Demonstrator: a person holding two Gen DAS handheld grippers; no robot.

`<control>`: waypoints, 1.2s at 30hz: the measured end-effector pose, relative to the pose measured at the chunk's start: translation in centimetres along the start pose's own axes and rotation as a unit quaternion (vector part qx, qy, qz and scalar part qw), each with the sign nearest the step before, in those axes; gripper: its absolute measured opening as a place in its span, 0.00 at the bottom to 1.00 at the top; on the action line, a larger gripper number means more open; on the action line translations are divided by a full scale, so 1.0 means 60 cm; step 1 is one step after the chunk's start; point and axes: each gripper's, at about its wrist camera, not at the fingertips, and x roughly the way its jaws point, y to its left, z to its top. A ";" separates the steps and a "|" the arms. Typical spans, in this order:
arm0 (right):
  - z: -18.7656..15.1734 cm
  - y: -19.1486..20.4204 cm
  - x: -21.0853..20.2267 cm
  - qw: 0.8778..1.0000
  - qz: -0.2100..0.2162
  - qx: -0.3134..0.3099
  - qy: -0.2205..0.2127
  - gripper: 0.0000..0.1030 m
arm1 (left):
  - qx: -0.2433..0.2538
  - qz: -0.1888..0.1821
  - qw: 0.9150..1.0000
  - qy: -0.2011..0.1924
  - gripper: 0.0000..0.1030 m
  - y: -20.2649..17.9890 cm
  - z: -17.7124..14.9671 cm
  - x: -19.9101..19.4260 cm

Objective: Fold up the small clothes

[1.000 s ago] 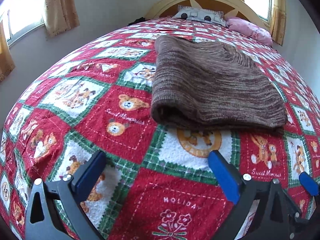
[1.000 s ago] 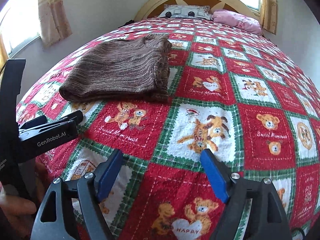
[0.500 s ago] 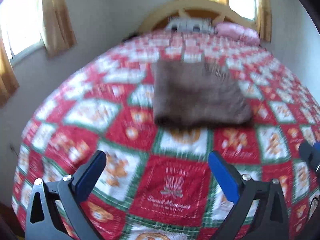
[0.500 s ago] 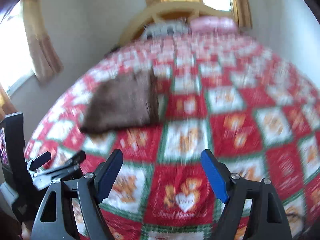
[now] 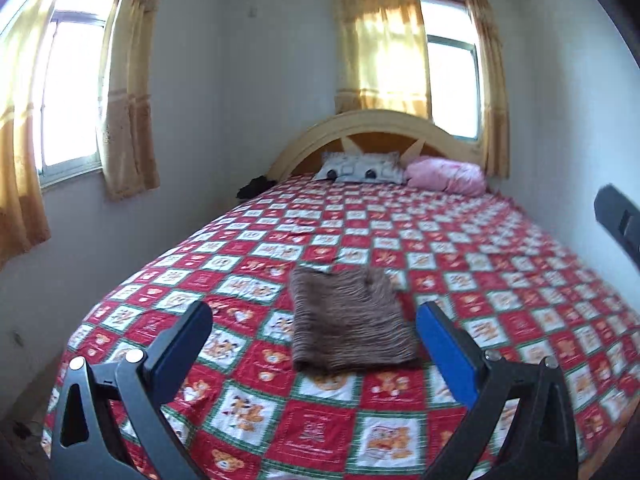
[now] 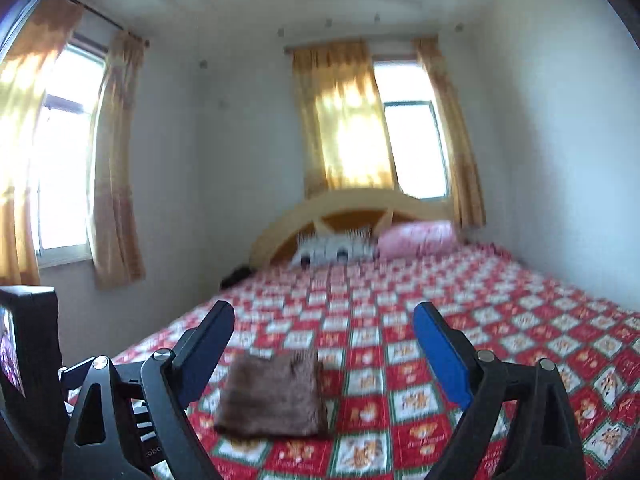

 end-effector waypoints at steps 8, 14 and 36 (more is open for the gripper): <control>-0.004 -0.005 -0.018 1.000 -0.025 0.004 -0.017 0.89 | 0.016 0.003 0.999 -0.033 1.00 -0.021 0.001 -0.030; -0.014 -0.017 -0.013 0.999 -0.029 0.018 0.000 0.89 | 0.037 0.036 0.998 -0.026 1.00 -0.030 -0.003 -0.021; -0.028 -0.016 -0.007 1.000 -0.020 0.016 0.013 0.89 | 0.037 0.049 0.998 -0.022 1.00 -0.025 -0.001 -0.020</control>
